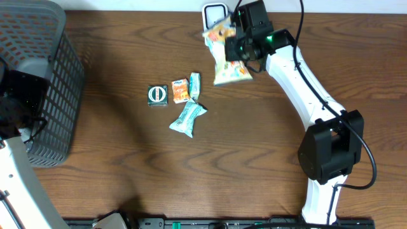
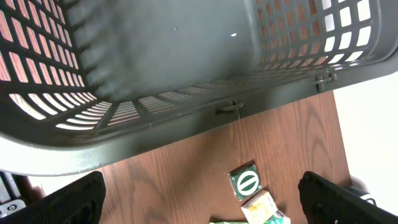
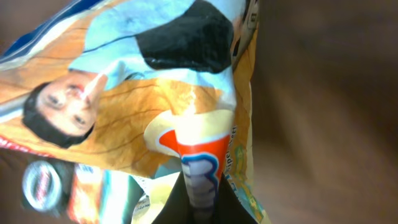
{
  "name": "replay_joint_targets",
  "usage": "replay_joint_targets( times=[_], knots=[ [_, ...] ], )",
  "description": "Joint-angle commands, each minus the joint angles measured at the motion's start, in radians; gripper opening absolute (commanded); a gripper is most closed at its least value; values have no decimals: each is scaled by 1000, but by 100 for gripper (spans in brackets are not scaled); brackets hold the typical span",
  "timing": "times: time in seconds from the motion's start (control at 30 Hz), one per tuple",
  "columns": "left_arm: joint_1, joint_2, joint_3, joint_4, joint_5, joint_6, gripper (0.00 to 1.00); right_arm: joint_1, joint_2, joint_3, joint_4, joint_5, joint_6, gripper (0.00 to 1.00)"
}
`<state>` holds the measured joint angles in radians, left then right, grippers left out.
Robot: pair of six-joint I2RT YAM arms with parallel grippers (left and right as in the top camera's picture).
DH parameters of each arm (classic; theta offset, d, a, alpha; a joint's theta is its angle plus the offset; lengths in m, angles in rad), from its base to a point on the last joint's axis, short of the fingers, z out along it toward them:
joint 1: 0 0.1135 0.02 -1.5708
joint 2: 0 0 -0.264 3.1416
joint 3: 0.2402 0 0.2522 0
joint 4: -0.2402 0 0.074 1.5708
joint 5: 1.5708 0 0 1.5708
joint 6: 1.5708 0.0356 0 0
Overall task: Scan the item barcode
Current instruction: 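Grasp the snack bag and lift it toward the scanner, then hold the snack bag under the scanner with the right gripper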
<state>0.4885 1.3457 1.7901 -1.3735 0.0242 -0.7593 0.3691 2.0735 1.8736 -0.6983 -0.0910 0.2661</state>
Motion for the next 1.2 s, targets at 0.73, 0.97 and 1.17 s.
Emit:
replay_joint_targets(
  times=[0.73,0.97,1.17],
  knots=[
    [4,0,3,-3,-6,-2,98,3,244,26,885,171,16,1],
    [4,0,3,-3,-6,-2,98,3,211,26,768,167,-45,20],
    [4,0,3,-3,-6,-2,97,3,201,26,485,167,-242,36]
  ],
)
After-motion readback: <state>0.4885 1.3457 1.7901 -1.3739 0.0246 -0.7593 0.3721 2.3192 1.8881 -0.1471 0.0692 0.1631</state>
